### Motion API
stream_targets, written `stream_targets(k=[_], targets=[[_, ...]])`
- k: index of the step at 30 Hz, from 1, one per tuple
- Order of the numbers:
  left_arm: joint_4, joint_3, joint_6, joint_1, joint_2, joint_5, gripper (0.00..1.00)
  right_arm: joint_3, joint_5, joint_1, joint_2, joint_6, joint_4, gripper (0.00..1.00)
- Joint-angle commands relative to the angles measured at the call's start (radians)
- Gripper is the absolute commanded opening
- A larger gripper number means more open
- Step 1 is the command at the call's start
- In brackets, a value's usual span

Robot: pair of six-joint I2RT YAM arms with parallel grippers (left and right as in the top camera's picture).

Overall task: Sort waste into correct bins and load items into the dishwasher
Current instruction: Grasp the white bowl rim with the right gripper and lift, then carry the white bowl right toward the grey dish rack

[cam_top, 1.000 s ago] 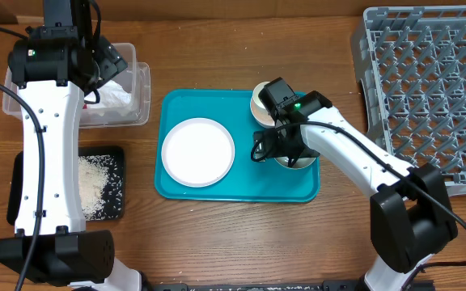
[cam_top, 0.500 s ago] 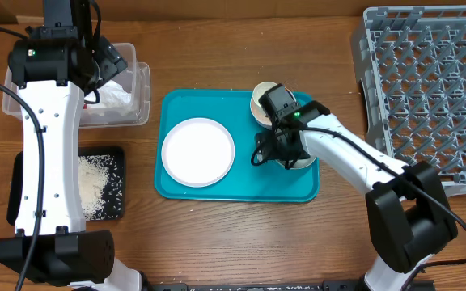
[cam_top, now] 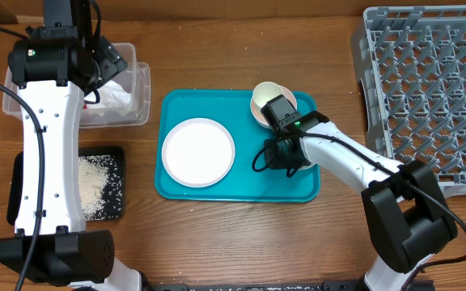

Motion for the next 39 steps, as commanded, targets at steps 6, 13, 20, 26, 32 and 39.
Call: stream_targets(k=[6,13,20,26,32,39], targets=[[0.000,0.006,-0.014,-0.007,0.002,0.003,1.00,0.156,-0.023,-0.001,-0.005,0.006,-0.143,0.04],[0.000,0.006,-0.014,-0.007,0.002,0.003,1.00,0.486,-0.015,-0.070,-0.005,-0.009,-0.422,0.04],[0.000,0.006,-0.014,-0.007,0.002,0.003,1.00,0.822,-0.022,-0.349,-0.005,-0.136,-0.632,0.04],[0.000,0.006,-0.014,-0.007,0.002,0.003,1.00,0.918,-0.035,-0.710,-0.005,-0.162,-0.632,0.04],[0.000,0.006,-0.014,-0.007,0.002,0.003,1.00,0.866,-0.375,-1.098,-0.002,-0.252,-0.489,0.04],[0.000,0.006,-0.014,-0.007,0.002,0.003,1.00,0.719,-0.874,-1.403,-0.002,-0.298,-0.129,0.04]])
